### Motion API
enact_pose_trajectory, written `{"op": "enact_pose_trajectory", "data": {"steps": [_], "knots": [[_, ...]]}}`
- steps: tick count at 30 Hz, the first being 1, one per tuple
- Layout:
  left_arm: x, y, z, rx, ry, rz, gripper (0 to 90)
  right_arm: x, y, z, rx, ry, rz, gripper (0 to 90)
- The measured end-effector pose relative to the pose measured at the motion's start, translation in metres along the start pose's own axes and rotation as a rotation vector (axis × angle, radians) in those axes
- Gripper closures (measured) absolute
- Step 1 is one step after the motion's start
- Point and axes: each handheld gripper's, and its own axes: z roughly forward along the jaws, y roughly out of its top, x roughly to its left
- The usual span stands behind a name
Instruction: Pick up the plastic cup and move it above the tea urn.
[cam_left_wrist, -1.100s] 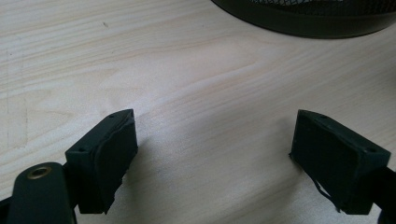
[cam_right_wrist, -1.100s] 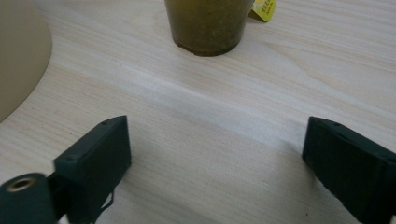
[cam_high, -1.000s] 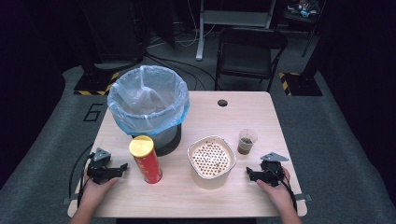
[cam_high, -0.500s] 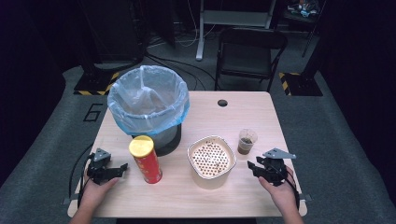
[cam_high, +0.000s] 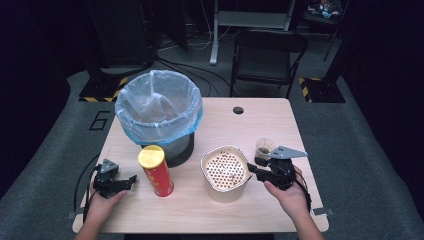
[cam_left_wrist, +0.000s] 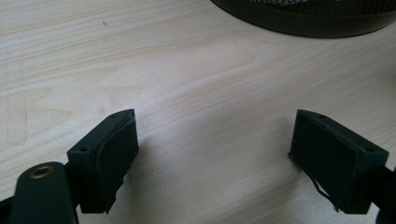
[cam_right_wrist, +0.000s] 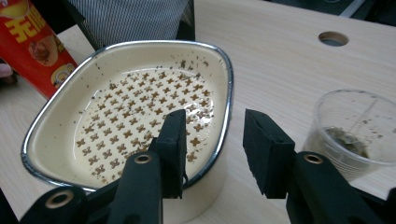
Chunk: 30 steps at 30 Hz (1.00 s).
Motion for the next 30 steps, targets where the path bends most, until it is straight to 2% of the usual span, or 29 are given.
{"op": "enact_pose_trajectory", "data": {"steps": [3, 6, 8, 9, 17, 20, 23, 24, 25, 26, 27, 30], "knots": [[0.0, 0.0, 0.0, 0.0, 0.0, 0.004, 14.7, 0.001, -0.003, 0.01, 0.023, 0.025, 0.0, 61.9], [0.0, -0.001, 0.0, -0.004, -0.001, 0.003, 14.7, 0.002, -0.007, 0.015, 0.058, -0.001, -0.035, 64.9], [-0.001, -0.001, 0.001, -0.017, 0.004, -0.001, 14.7, 0.002, -0.008, 0.015, 0.052, 0.009, -0.041, 65.1], [-0.001, -0.001, 0.001, -0.018, 0.007, 0.003, 14.7, 0.001, -0.01, 0.011, 0.048, 0.024, -0.038, 66.9], [-0.001, -0.001, 0.001, -0.018, 0.01, 0.004, 14.7, 0.001, -0.019, -0.001, 0.036, 0.047, -0.061, 67.9], [-0.001, -0.001, 0.001, -0.018, 0.01, 0.005, 14.7, -0.003, -0.021, -0.007, 0.05, 0.062, -0.065, 69.8], [-0.001, -0.001, 0.001, -0.018, 0.01, 0.005, 14.7, -0.007, -0.021, -0.011, 0.054, 0.073, -0.057, 66.7], [-0.001, -0.001, 0.001, -0.018, 0.01, 0.004, 14.7, -0.012, -0.02, -0.016, 0.017, 0.061, -0.033, 57.3], [-0.001, -0.001, 0.001, -0.018, 0.01, 0.004, 14.7, -0.012, -0.02, -0.016, 0.017, 0.061, -0.033, 57.3], [-0.001, -0.001, 0.001, -0.018, 0.01, 0.004, 14.7, -0.018, -0.018, -0.021, -0.027, 0.034, 0.005, 50.9], [-0.001, -0.001, 0.001, -0.018, 0.01, 0.004, 14.7, -0.018, -0.018, -0.021, -0.027, 0.034, 0.005, 50.9], [-0.001, -0.001, 0.001, -0.018, 0.01, 0.004, 14.7, -0.028, -0.017, -0.022, -0.066, -0.054, 0.043, 46.3]]}}
